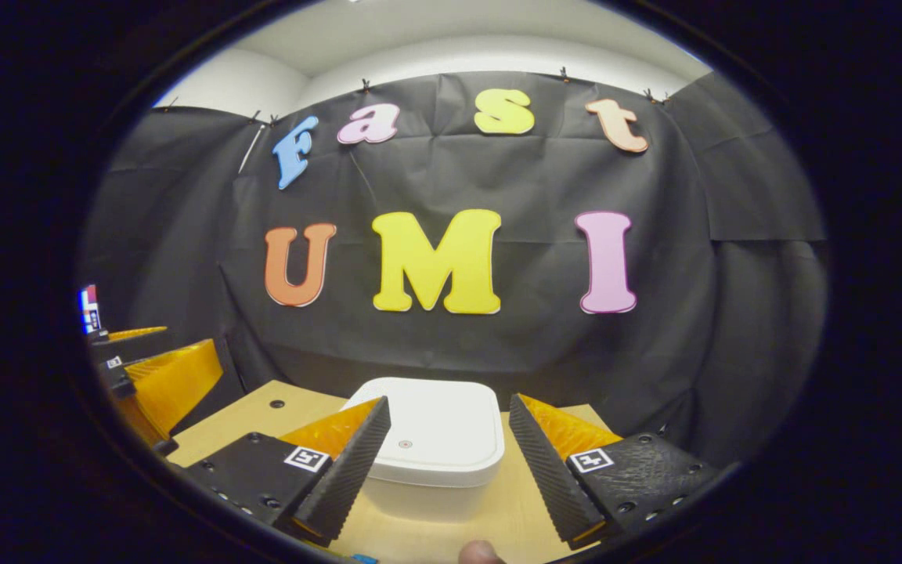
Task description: Press the lid of the desktop garbage bin to open it, pick up the crumpled paper on the desktop and throw it into the bin, then pick up the pop can on the desktop and drop it into the bin, and finally close the garbage bin lid.
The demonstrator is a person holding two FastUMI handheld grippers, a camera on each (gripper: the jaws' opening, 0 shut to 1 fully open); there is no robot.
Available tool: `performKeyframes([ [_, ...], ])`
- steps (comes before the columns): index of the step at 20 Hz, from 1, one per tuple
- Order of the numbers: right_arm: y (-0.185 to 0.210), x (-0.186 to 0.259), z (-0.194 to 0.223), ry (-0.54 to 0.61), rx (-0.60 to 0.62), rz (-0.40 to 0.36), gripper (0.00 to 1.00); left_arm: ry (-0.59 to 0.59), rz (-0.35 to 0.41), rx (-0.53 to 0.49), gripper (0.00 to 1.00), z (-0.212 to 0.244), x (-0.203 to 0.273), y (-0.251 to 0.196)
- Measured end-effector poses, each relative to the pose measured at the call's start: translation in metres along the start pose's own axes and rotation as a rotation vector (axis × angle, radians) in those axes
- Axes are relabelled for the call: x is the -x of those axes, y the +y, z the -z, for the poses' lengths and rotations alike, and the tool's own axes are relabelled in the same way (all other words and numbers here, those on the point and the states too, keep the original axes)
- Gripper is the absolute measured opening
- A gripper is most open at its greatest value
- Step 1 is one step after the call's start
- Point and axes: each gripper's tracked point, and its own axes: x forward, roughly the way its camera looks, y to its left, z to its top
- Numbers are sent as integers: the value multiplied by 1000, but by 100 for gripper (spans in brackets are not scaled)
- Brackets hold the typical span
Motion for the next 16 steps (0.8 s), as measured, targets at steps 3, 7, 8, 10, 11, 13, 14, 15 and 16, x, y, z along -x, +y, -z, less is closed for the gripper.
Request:
performKeyframes([
  [3,6,-14,7,29,3,-15,95,3,-10,-9,97,1,0,3],
  [7,9,-31,25,80,22,-15,69,6,-18,-12,98,4,1,6],
  [8,12,-35,30,97,24,-24,61,7,-21,-16,98,3,2,6],
  [10,13,-43,39,131,16,-39,59,8,-28,-27,97,4,2,8],
  [11,14,-48,45,147,8,-41,51,8,-31,-30,98,4,1,9],
  [13,13,-53,50,172,1,-35,21,8,-39,-33,98,5,2,12],
  [14,14,-56,51,180,-10,-38,15,8,-44,-35,98,5,2,12],
  [15,17,-58,55,193,-11,-48,1,7,-50,-37,98,5,3,14],
  [16,20,-60,58,206,-10,-64,2,8,-54,-38,98,5,3,16],
])
